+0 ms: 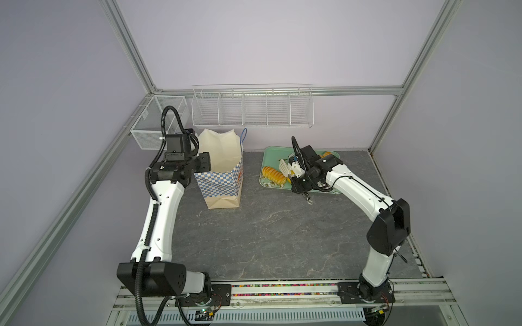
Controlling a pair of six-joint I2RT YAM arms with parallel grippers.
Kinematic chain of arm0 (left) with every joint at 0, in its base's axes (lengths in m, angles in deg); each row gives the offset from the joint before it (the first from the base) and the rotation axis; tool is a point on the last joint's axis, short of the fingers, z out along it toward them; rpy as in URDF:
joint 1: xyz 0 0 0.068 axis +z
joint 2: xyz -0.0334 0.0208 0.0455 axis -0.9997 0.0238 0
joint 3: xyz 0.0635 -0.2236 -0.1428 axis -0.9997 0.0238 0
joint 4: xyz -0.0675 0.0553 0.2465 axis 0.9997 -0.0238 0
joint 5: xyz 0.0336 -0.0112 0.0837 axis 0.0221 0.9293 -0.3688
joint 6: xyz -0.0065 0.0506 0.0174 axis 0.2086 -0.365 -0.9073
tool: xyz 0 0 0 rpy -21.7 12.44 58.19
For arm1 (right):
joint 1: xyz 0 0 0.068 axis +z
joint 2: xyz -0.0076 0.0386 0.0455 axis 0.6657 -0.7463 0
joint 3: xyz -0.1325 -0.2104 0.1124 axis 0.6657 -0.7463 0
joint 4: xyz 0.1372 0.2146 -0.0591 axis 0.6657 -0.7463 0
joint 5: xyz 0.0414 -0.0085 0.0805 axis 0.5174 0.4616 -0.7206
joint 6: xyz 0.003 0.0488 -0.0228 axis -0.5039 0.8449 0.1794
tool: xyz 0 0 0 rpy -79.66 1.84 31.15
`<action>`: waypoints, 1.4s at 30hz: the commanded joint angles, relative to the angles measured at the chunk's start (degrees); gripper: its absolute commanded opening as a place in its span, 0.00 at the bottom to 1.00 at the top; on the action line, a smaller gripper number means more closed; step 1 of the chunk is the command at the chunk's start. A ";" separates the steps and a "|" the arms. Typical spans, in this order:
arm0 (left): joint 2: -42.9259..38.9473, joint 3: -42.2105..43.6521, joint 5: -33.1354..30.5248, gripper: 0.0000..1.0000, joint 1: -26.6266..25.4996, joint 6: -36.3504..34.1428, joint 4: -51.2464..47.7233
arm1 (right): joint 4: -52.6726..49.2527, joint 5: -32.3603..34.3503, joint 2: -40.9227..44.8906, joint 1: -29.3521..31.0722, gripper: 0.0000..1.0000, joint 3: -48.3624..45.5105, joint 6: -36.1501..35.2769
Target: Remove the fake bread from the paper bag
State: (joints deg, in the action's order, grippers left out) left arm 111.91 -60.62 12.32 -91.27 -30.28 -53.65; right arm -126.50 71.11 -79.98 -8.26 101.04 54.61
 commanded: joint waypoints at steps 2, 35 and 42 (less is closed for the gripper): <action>-4.27 -0.40 -1.01 0.63 0.13 -1.06 -3.21 | 3.46 -0.63 5.45 0.18 0.07 -2.67 0.66; -31.88 47.66 0.41 0.45 -31.92 21.64 16.14 | 24.54 6.17 9.96 12.41 0.19 -37.44 0.12; -31.64 53.20 -3.23 0.47 -32.24 22.27 17.24 | 24.97 8.75 10.14 12.63 0.42 -39.47 -1.79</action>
State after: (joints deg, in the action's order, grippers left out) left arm 80.51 -8.84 12.23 -123.20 -9.69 -38.24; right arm -103.77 78.08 -70.84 4.18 62.39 54.59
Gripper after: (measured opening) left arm 0.470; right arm 0.405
